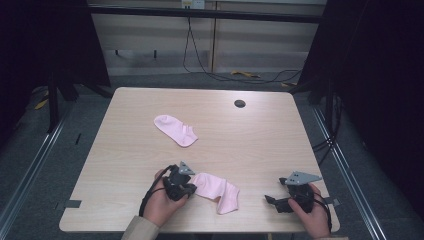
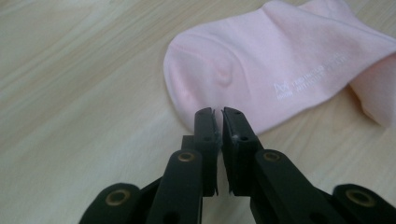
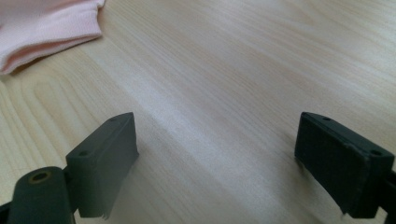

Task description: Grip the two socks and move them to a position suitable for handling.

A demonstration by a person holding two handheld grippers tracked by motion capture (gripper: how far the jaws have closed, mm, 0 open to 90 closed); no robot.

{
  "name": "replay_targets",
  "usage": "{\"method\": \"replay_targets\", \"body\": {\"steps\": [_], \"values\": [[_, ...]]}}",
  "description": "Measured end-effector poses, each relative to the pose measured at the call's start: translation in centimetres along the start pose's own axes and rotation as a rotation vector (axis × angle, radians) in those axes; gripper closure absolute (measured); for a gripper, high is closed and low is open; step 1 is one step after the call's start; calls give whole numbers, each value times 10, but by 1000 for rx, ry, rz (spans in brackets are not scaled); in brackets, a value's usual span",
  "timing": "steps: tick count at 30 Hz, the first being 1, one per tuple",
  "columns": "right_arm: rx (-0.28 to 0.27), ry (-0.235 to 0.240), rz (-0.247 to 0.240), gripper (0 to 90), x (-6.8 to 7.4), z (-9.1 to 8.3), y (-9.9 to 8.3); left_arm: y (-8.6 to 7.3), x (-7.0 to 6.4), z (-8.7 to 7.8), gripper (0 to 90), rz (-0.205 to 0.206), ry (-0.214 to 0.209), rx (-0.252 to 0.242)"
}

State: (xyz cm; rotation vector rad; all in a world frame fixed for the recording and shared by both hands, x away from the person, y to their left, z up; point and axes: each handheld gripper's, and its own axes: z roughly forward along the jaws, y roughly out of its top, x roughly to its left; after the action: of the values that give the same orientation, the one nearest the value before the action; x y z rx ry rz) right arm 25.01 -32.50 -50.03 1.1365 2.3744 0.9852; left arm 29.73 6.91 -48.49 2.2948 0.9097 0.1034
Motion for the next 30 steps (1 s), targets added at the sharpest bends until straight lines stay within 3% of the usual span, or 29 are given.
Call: {"method": "replay_targets", "body": {"steps": [2, 4, 5, 6, 7, 9, 13, 15, 17, 19, 25, 30], "values": [[0, 0, 0, 124, 0, 0, 0, -4, 8, -5, 851, -25, 31, 1], [1, 0, 1, 124, 0, 0, 0, -3, 14, -7, 848, -52, 20, -35], [0, 0, 1, 124, 0, 0, 0, -3, 14, -7, 826, -52, 20, -35], [0, 0, 0, 124, 0, 0, 0, 2, 18, -5, 776, -39, 15, -106], [0, 0, 0, 124, 0, 0, 0, 4, 18, -3, 734, -24, 21, -132], [0, 0, 1, 124, 0, 0, 0, 9, 20, 4, 724, -21, 29, -145], [0, 0, 0, 124, 0, 0, 0, 13, 20, 18, 749, -45, -9, -90], [0, 0, 1, 124, 0, 0, 0, 12, 18, 19, 799, -48, 7, -81], [1, 0, 1, 124, 0, 0, 0, 12, 17, 15, 897, -66, 1, -40], [0, 0, 1, 124, 0, 0, 0, 10, 17, 7, 900, -54, 15, -9], [0, 0, 0, 124, 0, 0, 0, -14, 26, -29, 900, -97, 5, -45], [0, 0, 2, 124, 0, 0, 0, -31, 37, -41, 900, -114, 24, -46]]}}
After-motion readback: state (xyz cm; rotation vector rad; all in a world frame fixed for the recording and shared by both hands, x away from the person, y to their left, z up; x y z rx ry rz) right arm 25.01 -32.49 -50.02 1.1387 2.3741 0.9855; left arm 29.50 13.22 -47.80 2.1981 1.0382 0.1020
